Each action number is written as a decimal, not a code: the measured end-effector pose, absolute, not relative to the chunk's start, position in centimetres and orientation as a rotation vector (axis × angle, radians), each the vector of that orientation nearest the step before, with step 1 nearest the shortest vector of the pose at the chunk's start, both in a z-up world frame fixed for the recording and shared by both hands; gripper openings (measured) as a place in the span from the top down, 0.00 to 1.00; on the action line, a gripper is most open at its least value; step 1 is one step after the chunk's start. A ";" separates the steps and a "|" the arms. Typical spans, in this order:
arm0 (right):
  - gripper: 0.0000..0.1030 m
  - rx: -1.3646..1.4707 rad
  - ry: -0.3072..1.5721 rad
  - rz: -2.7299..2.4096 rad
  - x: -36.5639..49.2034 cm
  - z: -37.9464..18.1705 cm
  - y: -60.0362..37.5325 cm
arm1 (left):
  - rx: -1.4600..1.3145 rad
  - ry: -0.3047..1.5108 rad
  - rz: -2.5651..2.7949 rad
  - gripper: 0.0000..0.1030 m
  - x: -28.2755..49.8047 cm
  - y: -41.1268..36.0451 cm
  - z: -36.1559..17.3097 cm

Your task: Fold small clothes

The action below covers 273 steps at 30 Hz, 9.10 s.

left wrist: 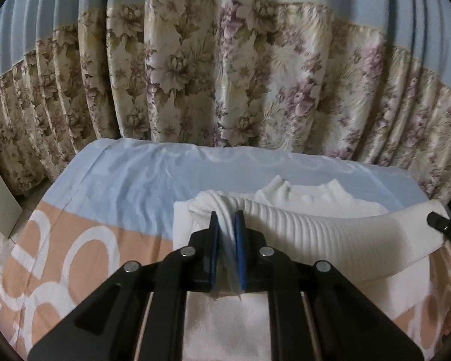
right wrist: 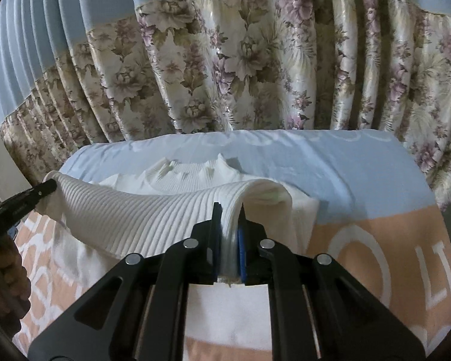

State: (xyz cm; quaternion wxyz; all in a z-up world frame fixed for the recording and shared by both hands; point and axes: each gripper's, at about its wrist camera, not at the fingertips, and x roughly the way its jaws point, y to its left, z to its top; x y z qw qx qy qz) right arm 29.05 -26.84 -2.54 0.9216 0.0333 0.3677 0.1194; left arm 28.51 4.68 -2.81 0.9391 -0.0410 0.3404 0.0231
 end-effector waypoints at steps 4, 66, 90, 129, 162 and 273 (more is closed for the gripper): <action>0.91 0.081 0.798 0.240 32.3 -4.6 -26.6 | -0.102 0.723 0.063 0.90 30.9 4.9 -4.9; 0.26 0.064 0.928 0.063 33.9 -7.3 -32.9 | -0.049 0.796 0.046 0.20 30.7 3.2 -6.7; 0.17 0.209 1.021 0.164 34.6 -12.8 -32.7 | -0.045 0.849 -0.059 0.20 27.4 -3.2 -10.5; 0.77 0.006 0.954 0.125 33.5 -11.1 -28.2 | -0.062 0.869 -0.032 0.20 26.4 -5.4 -11.5; 0.77 0.037 0.880 0.180 32.2 -5.4 -26.3 | -0.042 0.891 -0.045 0.19 30.0 -5.8 -12.2; 0.72 0.149 0.961 0.422 25.8 -12.2 -11.4 | -0.300 0.938 -0.105 0.81 24.7 10.7 -8.6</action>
